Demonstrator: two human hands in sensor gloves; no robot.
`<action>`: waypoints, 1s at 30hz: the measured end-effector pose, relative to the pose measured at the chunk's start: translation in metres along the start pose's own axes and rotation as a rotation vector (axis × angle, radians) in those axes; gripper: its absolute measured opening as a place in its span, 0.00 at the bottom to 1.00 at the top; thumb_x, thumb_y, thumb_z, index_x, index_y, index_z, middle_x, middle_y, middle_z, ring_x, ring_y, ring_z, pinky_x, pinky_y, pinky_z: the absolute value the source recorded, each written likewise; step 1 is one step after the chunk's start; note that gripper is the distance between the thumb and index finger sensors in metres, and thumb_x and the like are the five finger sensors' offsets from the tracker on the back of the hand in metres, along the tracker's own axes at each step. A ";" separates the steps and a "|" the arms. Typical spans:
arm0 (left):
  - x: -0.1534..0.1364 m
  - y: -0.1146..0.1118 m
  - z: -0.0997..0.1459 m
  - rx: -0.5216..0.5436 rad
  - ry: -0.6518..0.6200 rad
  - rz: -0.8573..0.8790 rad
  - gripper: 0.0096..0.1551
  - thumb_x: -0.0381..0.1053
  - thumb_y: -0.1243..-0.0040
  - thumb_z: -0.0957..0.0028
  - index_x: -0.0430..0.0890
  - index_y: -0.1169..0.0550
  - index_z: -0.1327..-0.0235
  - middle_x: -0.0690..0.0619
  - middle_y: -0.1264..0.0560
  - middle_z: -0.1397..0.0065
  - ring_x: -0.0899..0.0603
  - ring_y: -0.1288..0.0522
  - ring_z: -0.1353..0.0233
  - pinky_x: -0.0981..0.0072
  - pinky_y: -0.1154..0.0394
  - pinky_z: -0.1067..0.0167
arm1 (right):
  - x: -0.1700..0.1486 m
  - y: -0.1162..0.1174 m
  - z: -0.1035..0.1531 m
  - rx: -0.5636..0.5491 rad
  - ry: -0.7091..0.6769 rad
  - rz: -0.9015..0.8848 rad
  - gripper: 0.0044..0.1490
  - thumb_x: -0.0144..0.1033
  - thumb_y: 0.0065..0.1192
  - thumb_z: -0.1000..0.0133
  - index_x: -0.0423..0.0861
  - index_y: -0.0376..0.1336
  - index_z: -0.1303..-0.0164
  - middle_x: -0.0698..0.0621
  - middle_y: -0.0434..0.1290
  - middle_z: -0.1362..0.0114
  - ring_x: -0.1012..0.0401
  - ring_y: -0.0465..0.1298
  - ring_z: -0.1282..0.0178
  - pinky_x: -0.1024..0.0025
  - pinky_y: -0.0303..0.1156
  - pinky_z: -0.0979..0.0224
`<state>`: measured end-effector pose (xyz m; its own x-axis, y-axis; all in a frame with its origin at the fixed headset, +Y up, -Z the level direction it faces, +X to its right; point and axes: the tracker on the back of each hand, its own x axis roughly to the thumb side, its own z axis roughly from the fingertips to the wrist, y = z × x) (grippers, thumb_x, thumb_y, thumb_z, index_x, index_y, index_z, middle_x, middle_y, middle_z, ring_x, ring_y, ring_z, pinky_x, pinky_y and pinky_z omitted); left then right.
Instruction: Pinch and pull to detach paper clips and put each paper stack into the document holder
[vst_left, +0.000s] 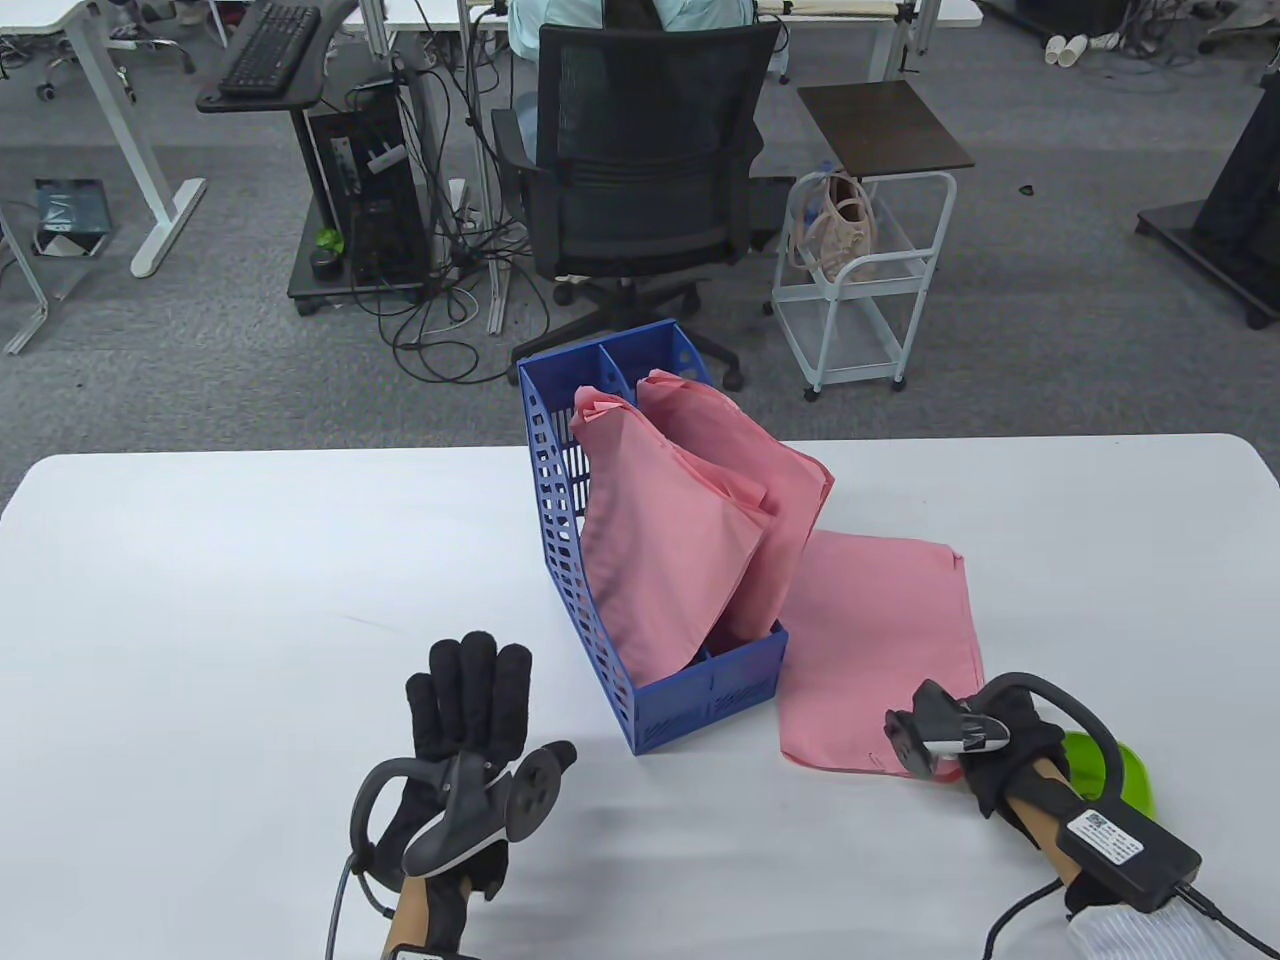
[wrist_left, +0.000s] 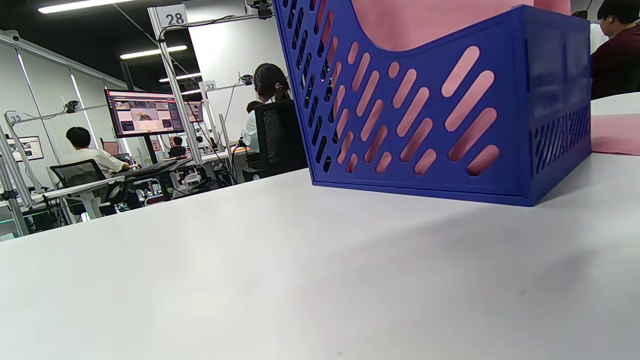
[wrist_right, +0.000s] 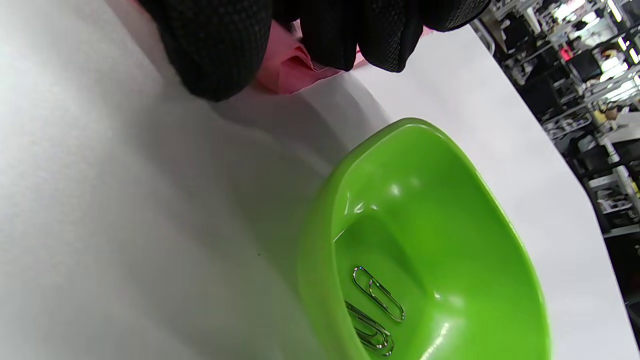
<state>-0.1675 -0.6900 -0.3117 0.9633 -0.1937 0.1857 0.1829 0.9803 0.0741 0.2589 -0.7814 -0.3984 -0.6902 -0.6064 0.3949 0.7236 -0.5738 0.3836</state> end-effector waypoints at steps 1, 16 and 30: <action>0.000 0.000 0.000 0.002 0.000 0.001 0.56 0.69 0.82 0.45 0.35 0.77 0.23 0.30 0.79 0.21 0.21 0.77 0.23 0.28 0.69 0.28 | 0.001 0.000 0.000 -0.008 0.008 -0.005 0.44 0.41 0.52 0.38 0.50 0.34 0.19 0.42 0.53 0.13 0.43 0.56 0.12 0.44 0.49 0.13; 0.004 -0.002 -0.001 -0.021 -0.023 0.023 0.56 0.69 0.82 0.45 0.35 0.76 0.22 0.30 0.78 0.21 0.22 0.76 0.23 0.28 0.69 0.28 | -0.017 -0.023 0.035 -0.307 0.102 -0.081 0.27 0.33 0.45 0.37 0.59 0.54 0.27 0.46 0.61 0.16 0.46 0.65 0.18 0.48 0.58 0.17; 0.034 0.019 -0.010 -0.007 -0.124 0.033 0.60 0.72 0.73 0.46 0.37 0.72 0.17 0.31 0.74 0.16 0.23 0.70 0.18 0.27 0.63 0.24 | -0.099 -0.111 0.133 -0.506 0.094 -0.381 0.24 0.33 0.48 0.37 0.58 0.58 0.30 0.44 0.60 0.14 0.45 0.65 0.17 0.47 0.59 0.17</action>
<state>-0.1290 -0.6776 -0.3133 0.9372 -0.1639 0.3078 0.1530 0.9864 0.0595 0.2456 -0.5842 -0.3687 -0.9127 -0.3410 0.2252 0.3567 -0.9337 0.0321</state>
